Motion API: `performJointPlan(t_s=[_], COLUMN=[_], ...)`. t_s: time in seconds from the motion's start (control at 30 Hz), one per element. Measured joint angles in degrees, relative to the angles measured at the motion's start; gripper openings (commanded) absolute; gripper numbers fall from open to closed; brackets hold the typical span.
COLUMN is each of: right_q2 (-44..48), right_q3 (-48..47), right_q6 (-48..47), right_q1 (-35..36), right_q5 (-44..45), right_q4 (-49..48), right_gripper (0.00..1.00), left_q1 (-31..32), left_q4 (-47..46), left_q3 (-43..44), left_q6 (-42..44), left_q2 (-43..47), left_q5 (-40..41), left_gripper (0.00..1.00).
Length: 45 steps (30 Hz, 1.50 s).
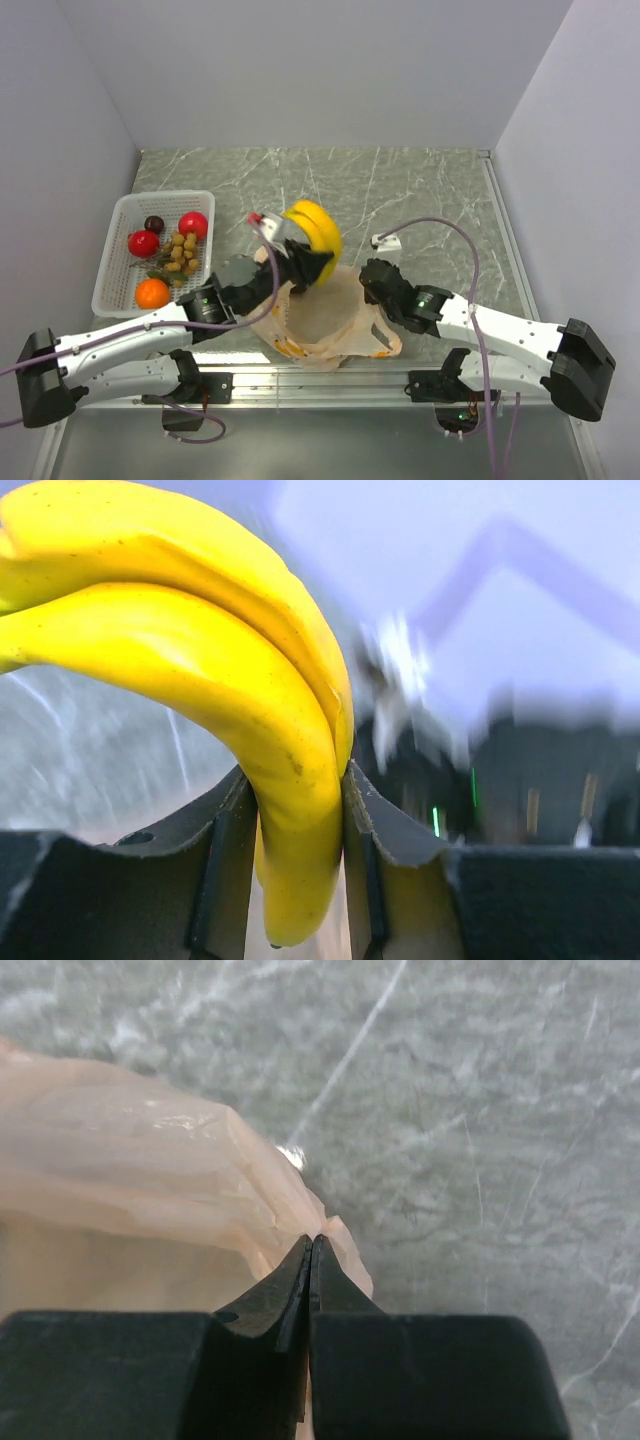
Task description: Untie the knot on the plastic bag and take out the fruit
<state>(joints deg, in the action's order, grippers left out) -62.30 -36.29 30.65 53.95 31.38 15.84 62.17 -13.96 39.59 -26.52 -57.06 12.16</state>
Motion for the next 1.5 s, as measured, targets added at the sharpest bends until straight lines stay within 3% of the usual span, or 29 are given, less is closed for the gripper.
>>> performJointPlan(t_s=[0.17, 0.3, 0.57, 0.8, 0.97, 1.03, 1.07, 1.1, 1.2, 1.5], right_q2=[2.73, 5.73, 20.35, 21.03, 17.18, 17.07, 17.20, 17.40, 17.97, 17.33], right_q3=[3.98, 4.07, 3.91, 2.51, 2.40, 2.43, 2.43, 2.43, 2.45, 2.47], right_q6=[1.22, 4.02, 1.29, -3.91, -4.68, -4.74, -4.74, -4.72, -4.68, -5.14], right_q1=[3.26, 4.57, 4.59, 4.68, 4.68, 4.68, 4.68, 4.68, 4.68, 4.68], right_q5=[0.63, 4.44, 14.80, 17.05, 16.81, 16.55, 16.50, 16.37, 15.96, 15.87], right_q4=[0.46, 3.06, 2.67, -3.19, -4.22, -4.26, -4.31, -4.33, -4.28, -4.59], right_gripper=[0.00, 0.00, 0.00, 0.00, 0.00, 0.00, 0.00, 0.00, 0.00, 0.00], left_q1=[-3.13, -4.96, -20.33, -36.37, -46.34, -51.36, -54.31, -57.18, -63.21, -61.92], left_q4=[-8.70, -7.98, 13.33, 28.50, 35.34, 36.85, 37.51, 38.32, 40.04, 43.01], left_q3=[0.31, 1.44, 12.98, 5.33, 3.23, 3.76, 4.24, 4.87, 6.84, 11.61], left_q6=[-3.69, -5.64, -10.03, -14.93, -17.84, -18.29, -18.29, -18.27, -17.46, -14.16], left_q2=[2.58, 4.44, 10.67, 15.47, 8.94, 4.50, 2.19, 0.15, -3.67, 2.05], left_q5=[11.13, 18.62, 32.04, 35.58, 33.40, 30.62, 29.18, 27.26, 23.23, 8.92], left_gripper=[0.03, 0.04, 0.03, 0.06, 0.13, 0.19, 0.27, 0.67, 0.99, 0.98])
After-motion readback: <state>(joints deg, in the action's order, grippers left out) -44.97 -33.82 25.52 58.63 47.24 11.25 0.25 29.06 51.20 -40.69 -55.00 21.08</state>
